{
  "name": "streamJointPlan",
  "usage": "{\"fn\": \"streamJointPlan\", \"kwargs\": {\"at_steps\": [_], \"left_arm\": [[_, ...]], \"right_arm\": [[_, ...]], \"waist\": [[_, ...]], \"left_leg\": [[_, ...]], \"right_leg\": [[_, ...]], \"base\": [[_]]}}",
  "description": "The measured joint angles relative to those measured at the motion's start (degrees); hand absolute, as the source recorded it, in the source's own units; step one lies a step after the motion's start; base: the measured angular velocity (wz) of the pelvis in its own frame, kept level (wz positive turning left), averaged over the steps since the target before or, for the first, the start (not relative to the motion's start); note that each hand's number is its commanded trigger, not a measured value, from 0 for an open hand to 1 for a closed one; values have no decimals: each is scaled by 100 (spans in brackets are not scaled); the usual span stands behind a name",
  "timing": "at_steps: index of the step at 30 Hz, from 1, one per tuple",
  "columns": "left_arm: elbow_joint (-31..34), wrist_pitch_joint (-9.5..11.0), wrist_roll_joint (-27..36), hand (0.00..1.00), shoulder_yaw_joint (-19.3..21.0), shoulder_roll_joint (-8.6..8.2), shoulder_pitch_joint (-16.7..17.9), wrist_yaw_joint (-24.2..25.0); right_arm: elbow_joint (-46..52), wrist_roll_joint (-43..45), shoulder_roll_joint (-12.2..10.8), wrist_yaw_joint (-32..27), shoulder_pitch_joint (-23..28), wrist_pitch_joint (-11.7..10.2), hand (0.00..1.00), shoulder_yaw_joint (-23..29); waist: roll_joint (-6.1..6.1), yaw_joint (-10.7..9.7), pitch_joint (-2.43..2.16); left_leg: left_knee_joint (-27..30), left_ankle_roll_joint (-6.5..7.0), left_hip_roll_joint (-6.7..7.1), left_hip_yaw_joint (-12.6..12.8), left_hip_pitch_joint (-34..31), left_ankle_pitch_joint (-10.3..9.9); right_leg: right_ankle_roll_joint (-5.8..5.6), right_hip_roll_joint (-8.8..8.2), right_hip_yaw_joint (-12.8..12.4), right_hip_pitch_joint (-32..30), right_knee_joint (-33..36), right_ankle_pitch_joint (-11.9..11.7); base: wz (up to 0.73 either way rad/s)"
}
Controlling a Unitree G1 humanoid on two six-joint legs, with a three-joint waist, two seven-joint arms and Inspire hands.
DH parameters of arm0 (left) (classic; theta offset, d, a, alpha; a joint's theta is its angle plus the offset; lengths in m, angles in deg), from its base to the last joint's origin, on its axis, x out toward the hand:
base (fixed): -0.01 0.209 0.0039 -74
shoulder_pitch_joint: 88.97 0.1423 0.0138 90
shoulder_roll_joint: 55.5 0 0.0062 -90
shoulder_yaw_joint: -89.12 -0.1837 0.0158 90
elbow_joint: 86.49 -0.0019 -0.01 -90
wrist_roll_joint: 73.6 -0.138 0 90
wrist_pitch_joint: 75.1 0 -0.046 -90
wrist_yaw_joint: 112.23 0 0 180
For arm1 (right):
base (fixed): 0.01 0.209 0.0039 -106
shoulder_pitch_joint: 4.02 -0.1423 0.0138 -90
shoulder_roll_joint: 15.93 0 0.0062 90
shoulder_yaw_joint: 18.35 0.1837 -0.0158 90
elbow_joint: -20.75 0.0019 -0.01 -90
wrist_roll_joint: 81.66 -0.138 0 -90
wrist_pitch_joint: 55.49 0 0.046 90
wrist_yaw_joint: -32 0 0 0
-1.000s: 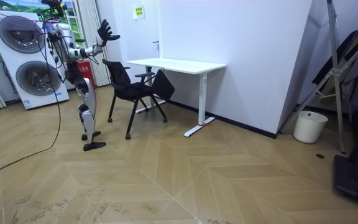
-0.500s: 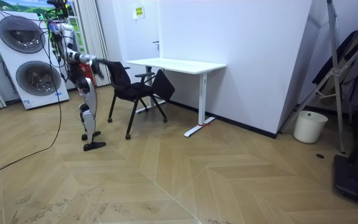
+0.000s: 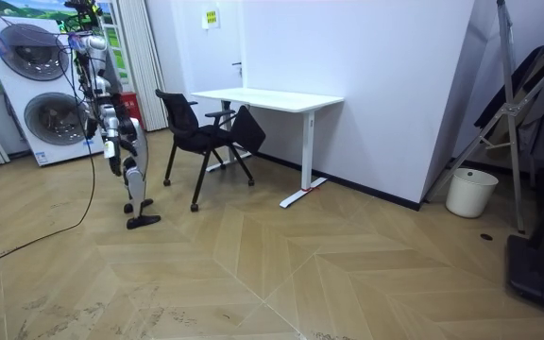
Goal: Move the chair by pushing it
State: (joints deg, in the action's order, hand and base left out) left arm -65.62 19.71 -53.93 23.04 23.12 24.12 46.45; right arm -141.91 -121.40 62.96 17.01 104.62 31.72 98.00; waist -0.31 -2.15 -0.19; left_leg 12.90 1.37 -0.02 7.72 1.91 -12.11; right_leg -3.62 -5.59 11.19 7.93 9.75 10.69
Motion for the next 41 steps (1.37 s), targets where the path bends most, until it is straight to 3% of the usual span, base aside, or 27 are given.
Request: {"fn": "streamJointPlan", "kwargs": {"at_steps": [5, 13, 24, 33, 41], "left_arm": [[-19, -333, -676, 0, -742, 14, -486, 431], [283, -409, -1190, 0, -1092, 16, -932, 583], [111, -414, -1130, 0, -1413, 4, -874, 629], [49, -682, -1188, 0, -1466, -7, -622, 630], [57, -733, -1307, 0, -1747, -11, -771, 699]], "right_arm": [[-29, 584, 17, 445, -523, 157, 0, -800], [-44, 1257, 106, 782, -912, 233, 0, -1638], [-116, 1114, 115, 879, -826, 363, 0, -1850], [-105, 998, 101, 847, -802, 410, 0, -1851], [-93, 997, 120, 845, -846, 413, 0, -2056]], "waist": [[-32, -18, 0], [-18, -18, -6], [63, 60, 24], [56, 77, 24], [56, 74, 29]], "left_leg": [[65, -2, -10, -8, -48, 31], [-20, 30, 43, 20, -96, 84], [-259, 27, 67, 7, 109, 85], [-244, 26, 69, -6, 111, 80], [-156, 26, 69, -88, 47, 63]], "right_leg": [[16, 15, -22, -62, 16, -9], [14, 20, 5, -98, -27, 0], [13, 8, 163, -2, -25, 0], [13, 9, 155, 15, -28, 0], [10, 0, 309, 36, -23, 2]], "base": [[1], [-1], [0], [0], [5]]}}
